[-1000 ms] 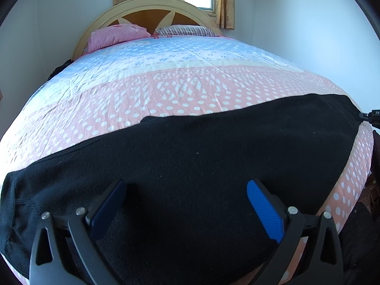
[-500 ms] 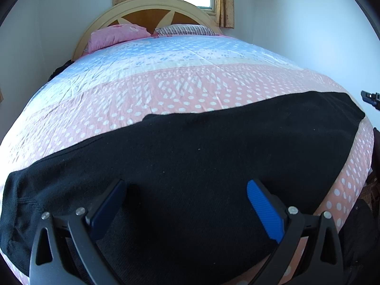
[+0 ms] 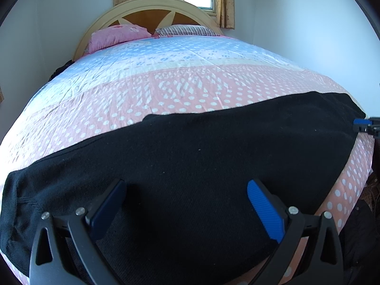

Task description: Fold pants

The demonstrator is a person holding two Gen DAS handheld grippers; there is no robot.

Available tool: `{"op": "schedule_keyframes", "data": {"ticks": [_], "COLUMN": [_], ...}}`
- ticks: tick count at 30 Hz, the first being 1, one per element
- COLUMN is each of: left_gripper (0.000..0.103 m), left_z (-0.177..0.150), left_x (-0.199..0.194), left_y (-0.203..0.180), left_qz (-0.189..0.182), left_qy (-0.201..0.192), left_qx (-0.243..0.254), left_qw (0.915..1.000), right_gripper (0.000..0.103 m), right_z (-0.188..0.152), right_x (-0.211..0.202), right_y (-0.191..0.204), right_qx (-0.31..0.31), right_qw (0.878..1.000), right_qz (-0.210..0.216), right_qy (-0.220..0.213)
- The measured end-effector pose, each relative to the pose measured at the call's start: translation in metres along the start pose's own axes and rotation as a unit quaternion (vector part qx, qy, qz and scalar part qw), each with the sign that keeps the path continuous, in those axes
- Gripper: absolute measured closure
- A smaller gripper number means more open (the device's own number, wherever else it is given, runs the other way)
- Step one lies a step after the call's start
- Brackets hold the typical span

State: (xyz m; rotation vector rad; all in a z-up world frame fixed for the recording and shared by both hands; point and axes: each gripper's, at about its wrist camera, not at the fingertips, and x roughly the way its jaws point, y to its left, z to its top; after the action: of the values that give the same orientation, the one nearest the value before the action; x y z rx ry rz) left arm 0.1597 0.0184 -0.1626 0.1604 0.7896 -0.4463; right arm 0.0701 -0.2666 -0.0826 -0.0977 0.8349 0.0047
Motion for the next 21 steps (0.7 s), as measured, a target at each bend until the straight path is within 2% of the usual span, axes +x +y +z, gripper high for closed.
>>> {"op": "schedule_keyframes", "data": {"ticks": [4, 7, 9, 14, 17, 19, 21], "left_gripper": [0.000, 0.000, 0.000, 0.000, 0.000, 0.000, 0.000], "left_z": [0.000, 0.000, 0.000, 0.001, 0.005, 0.008, 0.010], "left_x": [0.000, 0.000, 0.000, -0.005, -0.020, -0.030, -0.037], "left_y": [0.000, 0.000, 0.000, 0.004, 0.026, 0.054, 0.092], "left_qz": [0.000, -0.001, -0.001, 0.004, 0.039, 0.083, 0.126], "left_qy": [0.000, 0.000, 0.000, 0.000, -0.025, -0.035, -0.031], "left_qx": [0.000, 0.000, 0.000, -0.006, -0.006, -0.015, -0.046], "left_qw": [1.0000, 1.0000, 1.0000, 1.0000, 0.9989, 0.9959, 0.9905], "right_gripper": [0.059, 0.058, 0.057, 0.056, 0.056, 0.056, 0.055], "right_z": [0.003, -0.007, -0.008, -0.009, -0.013, -0.013, -0.013], "right_x": [0.018, 0.038, 0.039, 0.036, 0.034, 0.031, 0.031], "right_y": [0.060, 0.086, 0.088, 0.072, 0.076, 0.081, 0.087], "right_qx": [-0.060, -0.095, -0.097, -0.049, -0.054, -0.071, -0.082], "right_qw": [0.997, 0.992, 0.992, 0.992, 0.992, 0.992, 0.991], "right_qz": [0.057, 0.077, 0.075, 0.117, 0.113, 0.107, 0.109], "right_qy": [-0.002, 0.033, 0.024, 0.016, 0.001, -0.004, -0.005]}}
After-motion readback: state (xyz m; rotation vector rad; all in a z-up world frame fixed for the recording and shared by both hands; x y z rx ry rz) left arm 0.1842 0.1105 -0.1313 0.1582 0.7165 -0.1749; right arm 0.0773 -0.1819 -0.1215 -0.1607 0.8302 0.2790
